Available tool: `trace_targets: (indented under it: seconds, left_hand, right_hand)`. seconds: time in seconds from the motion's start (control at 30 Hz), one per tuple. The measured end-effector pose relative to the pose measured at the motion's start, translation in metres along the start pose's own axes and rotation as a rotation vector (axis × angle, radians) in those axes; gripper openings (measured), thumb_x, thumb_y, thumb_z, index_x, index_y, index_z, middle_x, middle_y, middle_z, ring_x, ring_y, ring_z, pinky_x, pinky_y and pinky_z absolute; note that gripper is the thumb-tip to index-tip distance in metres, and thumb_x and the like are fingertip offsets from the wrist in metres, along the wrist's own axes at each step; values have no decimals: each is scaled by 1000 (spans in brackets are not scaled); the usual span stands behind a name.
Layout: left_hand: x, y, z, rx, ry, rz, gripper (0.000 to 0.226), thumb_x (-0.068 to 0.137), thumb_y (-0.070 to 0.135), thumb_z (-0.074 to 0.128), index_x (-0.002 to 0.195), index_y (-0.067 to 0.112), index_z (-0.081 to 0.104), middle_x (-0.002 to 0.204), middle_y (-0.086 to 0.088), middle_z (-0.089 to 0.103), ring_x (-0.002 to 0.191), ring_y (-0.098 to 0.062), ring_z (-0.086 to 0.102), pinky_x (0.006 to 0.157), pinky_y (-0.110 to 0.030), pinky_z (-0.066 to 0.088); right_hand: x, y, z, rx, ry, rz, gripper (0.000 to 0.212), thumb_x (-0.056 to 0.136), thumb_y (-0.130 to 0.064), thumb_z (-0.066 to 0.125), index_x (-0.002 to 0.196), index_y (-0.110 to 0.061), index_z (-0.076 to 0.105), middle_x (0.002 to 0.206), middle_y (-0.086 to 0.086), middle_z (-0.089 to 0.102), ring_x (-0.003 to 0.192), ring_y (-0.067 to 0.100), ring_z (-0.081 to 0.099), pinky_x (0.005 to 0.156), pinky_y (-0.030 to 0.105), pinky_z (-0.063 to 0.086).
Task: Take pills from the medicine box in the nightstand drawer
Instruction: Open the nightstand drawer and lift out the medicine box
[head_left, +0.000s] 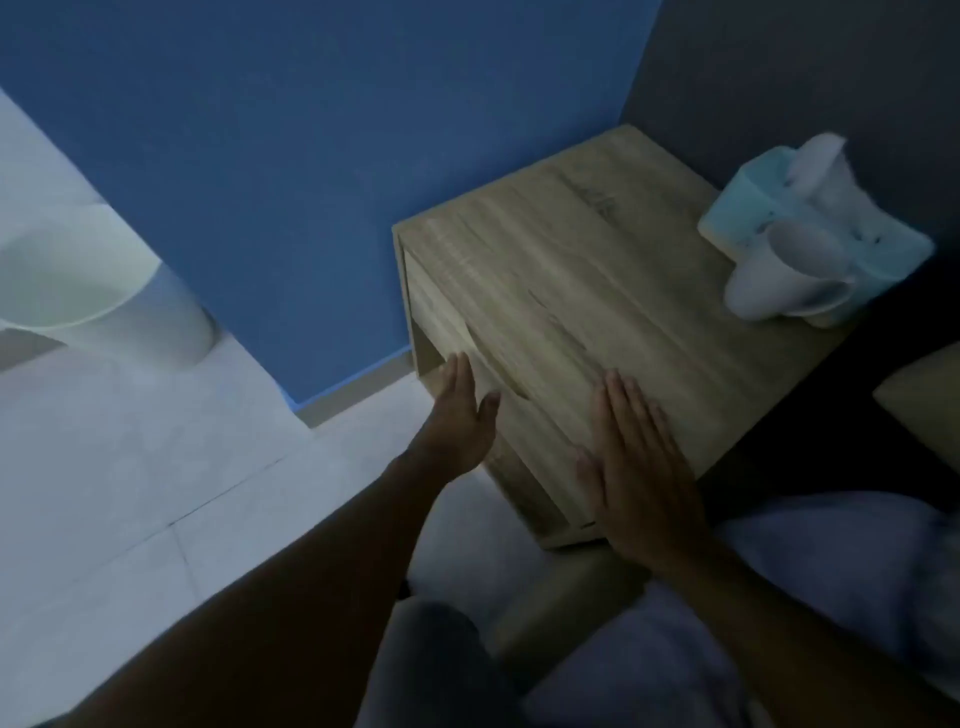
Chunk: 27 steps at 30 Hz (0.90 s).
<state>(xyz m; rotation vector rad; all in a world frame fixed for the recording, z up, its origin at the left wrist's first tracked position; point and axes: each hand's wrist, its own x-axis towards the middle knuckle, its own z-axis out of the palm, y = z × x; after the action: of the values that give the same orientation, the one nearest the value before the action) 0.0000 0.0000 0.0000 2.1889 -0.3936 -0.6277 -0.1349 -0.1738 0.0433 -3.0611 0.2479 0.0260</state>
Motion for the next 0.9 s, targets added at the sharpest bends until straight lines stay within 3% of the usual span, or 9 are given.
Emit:
trace_targets:
  seconds: [0.13, 0.27, 0.43, 0.6, 0.7, 0.77, 0.83, 0.87, 0.9]
  left_hand:
    - [20, 12, 13, -129, 192, 18, 80, 98, 43, 40, 154, 12, -9, 165, -6, -6, 152, -20, -6, 121, -33, 2]
    - [28, 18, 21, -345, 197, 54, 95, 91, 29, 59, 153, 15, -13, 163, -7, 13, 150, -23, 16, 121, -46, 24]
    - [25, 16, 25, -383, 213, 56, 98, 92, 19, 56, 151, 14, -22, 161, -10, 19, 146, -28, 26, 116, -50, 32]
    - [17, 3, 20, -364, 205, 6, 94, 95, 32, 51, 150, 23, -25, 163, -10, 14, 147, -30, 23, 116, -50, 32]
    - [5, -13, 13, -400, 194, 0, 92, 94, 37, 52, 151, 29, -20, 163, -5, 16, 147, -25, 26, 113, -36, 35]
    - [-3, -25, 7, -408, 189, -20, 89, 94, 37, 53, 151, 33, -16, 162, -4, 18, 143, -20, 31, 95, -12, 41]
    - [-11, -35, 2, -407, 196, -34, 88, 94, 36, 53, 152, 33, -14, 162, -2, 18, 139, -14, 31, 74, 9, 37]
    - [-15, -39, -1, -398, 204, -40, 88, 94, 37, 53, 152, 31, -12, 163, -1, 17, 140, -15, 31, 74, 10, 36]
    - [-19, -43, -3, -383, 212, -44, 87, 94, 38, 53, 152, 30, -11, 163, 0, 17, 142, -17, 30, 84, 4, 37]
  right_hand:
    - [2, 3, 5, -37, 36, -5, 70, 100, -47, 24, 155, -5, 22, 164, 14, 21, 153, 26, 18, 122, 46, 21]
    - [4, 5, 10, -43, 57, -18, 70, 100, -48, 22, 156, -5, 21, 164, 13, 21, 153, 25, 17, 123, 46, 20]
    - [5, 6, 12, -33, 73, -15, 69, 101, -48, 20, 156, -7, 18, 165, 12, 19, 153, 23, 14, 123, 45, 19]
    - [4, 7, 16, -19, 63, -8, 69, 101, -49, 20, 157, -9, 14, 166, 9, 15, 154, 20, 11, 124, 43, 16]
    - [4, 6, 13, -7, 61, -3, 69, 101, -49, 20, 157, -10, 15, 166, 9, 15, 154, 20, 11, 124, 43, 16]
    - [4, 4, 11, 1, 59, -8, 69, 100, -49, 20, 157, -9, 16, 166, 10, 16, 154, 21, 12, 124, 43, 16]
    - [3, 3, 10, -9, 61, -11, 69, 100, -49, 20, 156, -8, 17, 165, 11, 17, 153, 22, 13, 124, 43, 16]
    - [3, 3, 10, -14, 58, -11, 69, 100, -49, 19, 156, -8, 17, 165, 11, 16, 153, 22, 13, 124, 43, 16]
    - [4, 3, 10, -15, 54, -8, 69, 100, -49, 18, 157, -9, 15, 166, 10, 15, 154, 22, 12, 124, 42, 15]
